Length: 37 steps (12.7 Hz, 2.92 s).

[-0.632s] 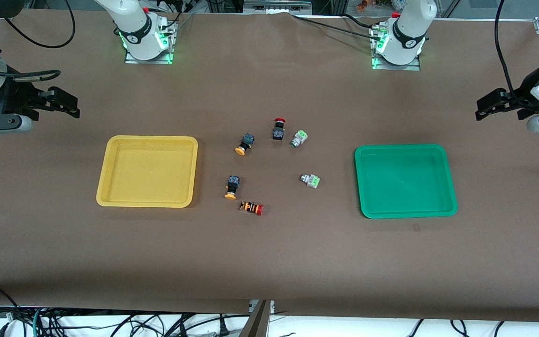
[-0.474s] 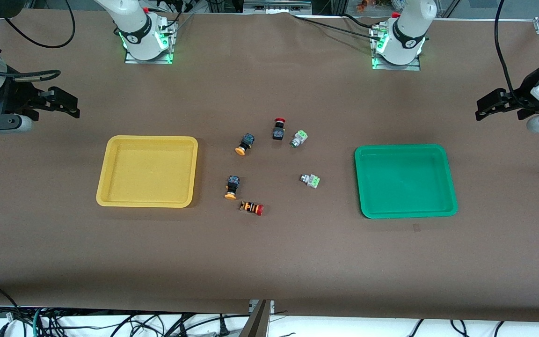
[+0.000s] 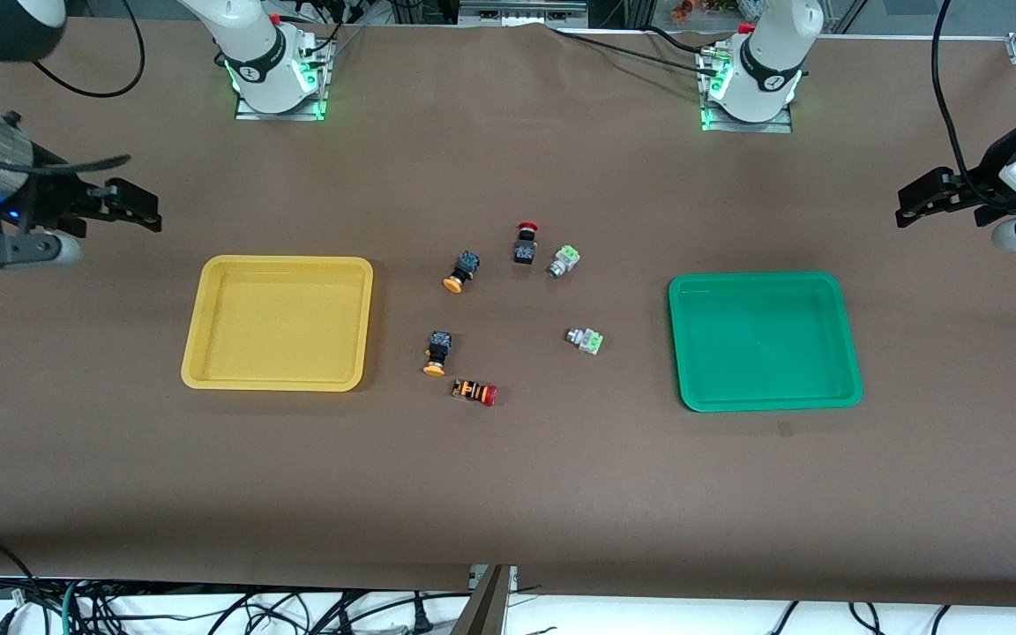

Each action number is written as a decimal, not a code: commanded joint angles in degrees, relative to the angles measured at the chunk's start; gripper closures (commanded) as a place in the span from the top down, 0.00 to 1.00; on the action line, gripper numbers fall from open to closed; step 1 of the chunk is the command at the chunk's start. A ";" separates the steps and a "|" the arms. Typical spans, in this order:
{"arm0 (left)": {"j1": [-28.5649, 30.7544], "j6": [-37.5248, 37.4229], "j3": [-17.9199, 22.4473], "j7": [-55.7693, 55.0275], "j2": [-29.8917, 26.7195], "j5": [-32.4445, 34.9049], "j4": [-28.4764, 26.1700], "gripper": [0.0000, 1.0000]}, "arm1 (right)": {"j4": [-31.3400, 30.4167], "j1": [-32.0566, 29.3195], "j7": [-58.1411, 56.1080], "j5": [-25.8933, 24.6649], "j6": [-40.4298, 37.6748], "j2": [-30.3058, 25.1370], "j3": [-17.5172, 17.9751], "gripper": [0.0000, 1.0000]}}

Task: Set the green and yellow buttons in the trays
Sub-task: 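Reach both grippers down to a yellow and a green button, then close both grippers on the yellow and green buttons and lift, then carry both buttons over their matching yellow and green trays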

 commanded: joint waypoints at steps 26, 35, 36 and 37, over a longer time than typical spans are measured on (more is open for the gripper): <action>-23.15 43.49 -4.84 -83.44 41.14 -9.47 0.53 1.00 | -9.21 34.23 64.68 6.35 36.83 32.10 2.56 0.39; -24.92 41.68 -4.31 -85.99 43.44 -8.33 0.27 0.00 | -8.68 32.39 35.21 6.35 24.54 25.94 -12.61 0.00; -24.74 36.25 -3.61 -85.47 42.04 -7.11 0.96 0.00 | -9.12 32.30 28.01 6.35 24.27 26.12 -16.82 0.00; -24.48 32.89 -2.13 -84.94 39.59 -5.09 1.06 0.00 | -9.65 31.51 19.85 6.35 24.18 26.38 -20.87 0.00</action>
